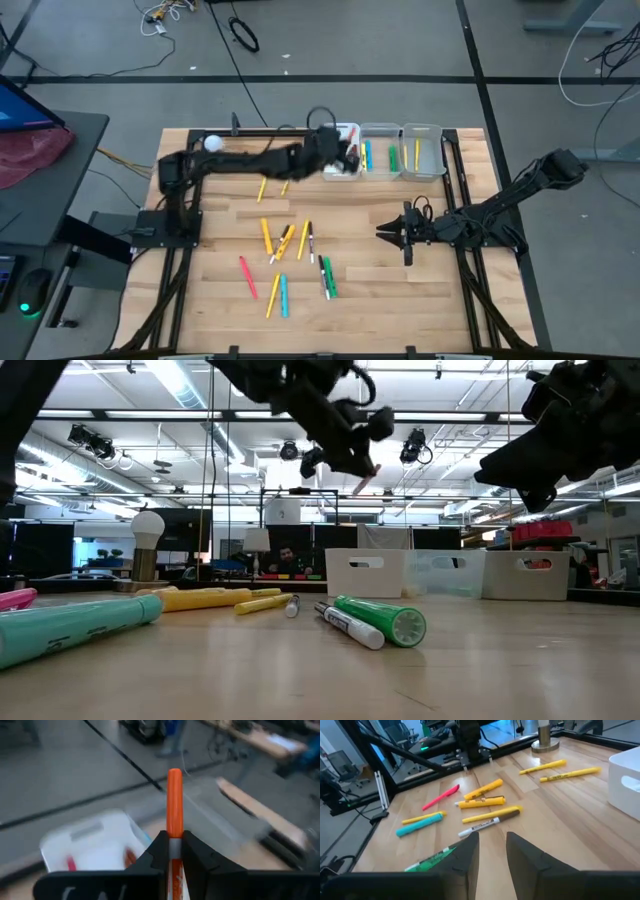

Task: Pick & Place Markers
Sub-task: Put the orange marker pen into the white bin

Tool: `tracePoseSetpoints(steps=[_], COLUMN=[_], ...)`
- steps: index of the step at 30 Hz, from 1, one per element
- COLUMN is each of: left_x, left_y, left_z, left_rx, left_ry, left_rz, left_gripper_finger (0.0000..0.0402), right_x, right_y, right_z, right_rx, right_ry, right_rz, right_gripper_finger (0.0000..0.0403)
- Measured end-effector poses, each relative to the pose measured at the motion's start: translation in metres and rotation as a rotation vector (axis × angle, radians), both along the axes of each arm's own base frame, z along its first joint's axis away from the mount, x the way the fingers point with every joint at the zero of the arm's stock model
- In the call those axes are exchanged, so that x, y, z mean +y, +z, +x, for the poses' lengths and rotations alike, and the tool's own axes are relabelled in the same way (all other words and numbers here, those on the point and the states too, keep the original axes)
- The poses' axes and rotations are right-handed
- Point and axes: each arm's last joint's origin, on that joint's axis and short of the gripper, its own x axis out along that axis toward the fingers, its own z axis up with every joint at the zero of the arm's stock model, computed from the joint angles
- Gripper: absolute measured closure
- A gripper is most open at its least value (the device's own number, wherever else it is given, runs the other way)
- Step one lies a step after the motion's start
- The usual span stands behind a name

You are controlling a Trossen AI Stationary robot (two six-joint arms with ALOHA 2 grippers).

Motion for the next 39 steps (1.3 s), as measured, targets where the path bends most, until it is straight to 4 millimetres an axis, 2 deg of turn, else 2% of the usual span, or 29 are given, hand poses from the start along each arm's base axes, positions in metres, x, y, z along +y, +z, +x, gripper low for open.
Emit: tracePoseSetpoints(steps=[3, 6, 9, 14, 19, 26, 35, 39], left_x=[0.035, 0.061, 0.077, 0.088, 0.086, 0.078, 0.043, 0.038], left_y=[-0.011, -0.035, -0.056, -0.079, -0.076, -0.081, -0.084, -0.086], left_z=[0.007, 0.017, 0.024, 0.030, 0.033, 0.032, 0.041, 0.040], left_rx=[-0.014, 0.009, 0.049, 0.108, 0.082, 0.145, 0.204, 0.249], left_ry=[0.043, 0.049, 0.069, 0.107, 0.124, 0.101, 0.068, 0.113], left_rz=[-0.009, -0.066, -0.130, -0.212, -0.214, -0.236, -0.217, -0.186], left_gripper_finger=[0.0368, 0.0368, 0.0368, 0.0365, 0.0364, 0.0362, 0.0361, 0.0361], right_x=[0.000, -0.001, -0.001, -0.001, -0.001, -0.001, -0.001, -0.001], right_y=[-0.001, -0.002, -0.002, -0.002, -0.002, -0.002, -0.002, -0.002], right_z=[0.000, 0.000, 0.000, 0.000, 0.000, 0.000, 0.000, 0.000], right_rx=[0.012, 0.018, 0.017, 0.018, 0.019, 0.018, 0.017, 0.016], right_ry=[0.001, -0.002, -0.003, -0.003, -0.002, -0.003, -0.018, -0.019], right_rz=[-0.012, -0.023, -0.024, -0.024, -0.028, -0.028, -0.036, -0.033], right_gripper_finger=[0.0305, 0.0305, 0.0305, 0.0305, 0.0305, 0.0305, 0.0305, 0.0305])
